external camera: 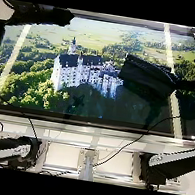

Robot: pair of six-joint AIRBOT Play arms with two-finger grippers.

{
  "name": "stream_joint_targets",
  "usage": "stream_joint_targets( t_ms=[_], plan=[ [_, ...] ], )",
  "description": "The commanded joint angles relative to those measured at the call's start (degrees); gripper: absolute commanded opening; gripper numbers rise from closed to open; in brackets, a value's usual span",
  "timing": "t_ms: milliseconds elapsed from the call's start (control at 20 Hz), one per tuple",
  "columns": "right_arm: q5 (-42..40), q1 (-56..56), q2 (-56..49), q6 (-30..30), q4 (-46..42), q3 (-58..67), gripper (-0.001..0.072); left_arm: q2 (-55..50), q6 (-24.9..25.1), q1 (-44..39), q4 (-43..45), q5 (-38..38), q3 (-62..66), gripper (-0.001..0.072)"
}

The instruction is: Fold the clothes and pants, and hang the long-sleeved shirts on hangers.

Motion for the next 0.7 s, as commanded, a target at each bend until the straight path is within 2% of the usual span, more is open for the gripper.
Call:
stream_joint_targets(
  t_ms=[0,150,300,500,650],
  plan=[
    [-15.6,4.5,-0.8,8.3,-4.6,0.0,0.0667,0.0,0.0,0.0,-0.1,0.0,0.0,0.0091],
    [-17.8,5.9,-3.5,15.9,-9.1,1.1,0.0622,0.0,0.0,0.0,-0.6,0.0,0.0,0.0091],
    [-17.1,4.0,-5.9,23.5,-9.0,1.8,0.0629,0.0,0.0,0.0,-0.6,0.0,0.0,0.0091],
    [-11.8,0.3,-8.5,24.4,-2.6,6.0,0.0631,0.0,0.0,0.0,-0.6,0.0,0.0,0.0091],
    [-8.1,-1.7,-10.6,24.6,-1.2,8.0,0.0622,0.0,0.0,0.0,-0.6,0.0,0.0,0.0091]
  ],
)
